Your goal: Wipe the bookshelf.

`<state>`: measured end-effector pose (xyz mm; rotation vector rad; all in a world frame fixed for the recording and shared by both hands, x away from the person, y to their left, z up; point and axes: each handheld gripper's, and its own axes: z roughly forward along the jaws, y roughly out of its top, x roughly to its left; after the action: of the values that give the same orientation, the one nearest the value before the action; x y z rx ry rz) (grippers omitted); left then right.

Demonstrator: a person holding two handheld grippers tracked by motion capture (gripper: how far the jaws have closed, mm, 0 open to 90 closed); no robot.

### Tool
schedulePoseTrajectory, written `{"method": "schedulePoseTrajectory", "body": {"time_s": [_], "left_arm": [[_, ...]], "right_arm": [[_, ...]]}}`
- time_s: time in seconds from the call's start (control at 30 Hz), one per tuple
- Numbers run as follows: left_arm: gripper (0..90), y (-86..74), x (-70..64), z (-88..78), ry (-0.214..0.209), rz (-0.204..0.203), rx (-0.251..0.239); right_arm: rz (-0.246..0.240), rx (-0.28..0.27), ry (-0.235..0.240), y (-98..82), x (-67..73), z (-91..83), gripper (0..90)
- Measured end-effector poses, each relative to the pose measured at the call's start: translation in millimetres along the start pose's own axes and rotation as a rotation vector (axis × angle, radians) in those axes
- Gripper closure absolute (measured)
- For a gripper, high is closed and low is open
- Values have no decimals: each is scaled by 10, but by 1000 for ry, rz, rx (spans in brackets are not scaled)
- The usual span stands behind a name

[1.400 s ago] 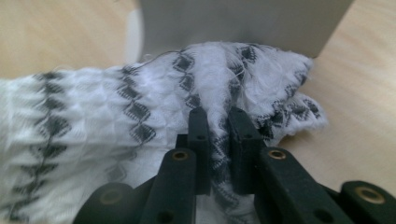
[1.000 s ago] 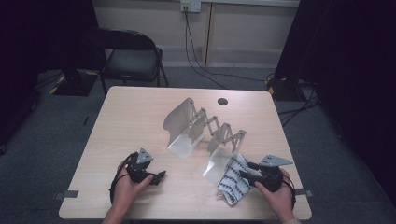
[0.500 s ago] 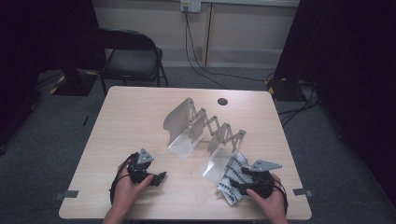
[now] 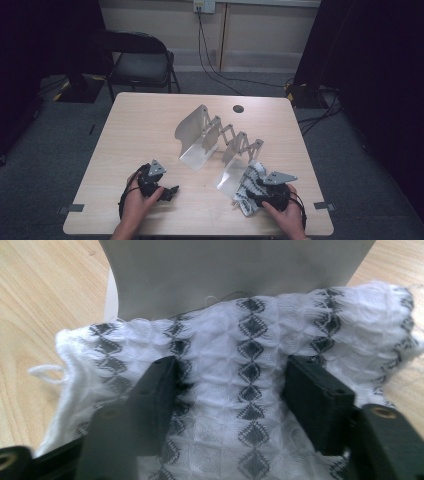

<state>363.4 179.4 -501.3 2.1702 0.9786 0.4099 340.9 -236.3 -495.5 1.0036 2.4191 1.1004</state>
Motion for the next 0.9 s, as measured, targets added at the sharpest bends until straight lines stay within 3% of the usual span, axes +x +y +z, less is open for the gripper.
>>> {"method": "schedulePoseTrajectory", "body": {"time_s": [0.17, 0.33, 0.57, 0.63, 0.9], "left_arm": [[14, 0, -3, 0, -1, 1, 0], [13, -1, -2, -6, -1, 10, 6], [7, -1, -7, -3, -4, 10, 6], [5, -1, -9, -2, -5, 7, 6], [0, -1, -7, -1, -11, 9, 8]], "right_arm": [[-5, -1, 5, 18, -6, 1, 535], [-14, -4, 33, 27, -6, -2, 721], [-9, -13, 50, 30, -19, -16, 792], [-5, -18, 52, 26, -25, -19, 777], [15, -62, 17, 77, -6, -78, 386]]}}
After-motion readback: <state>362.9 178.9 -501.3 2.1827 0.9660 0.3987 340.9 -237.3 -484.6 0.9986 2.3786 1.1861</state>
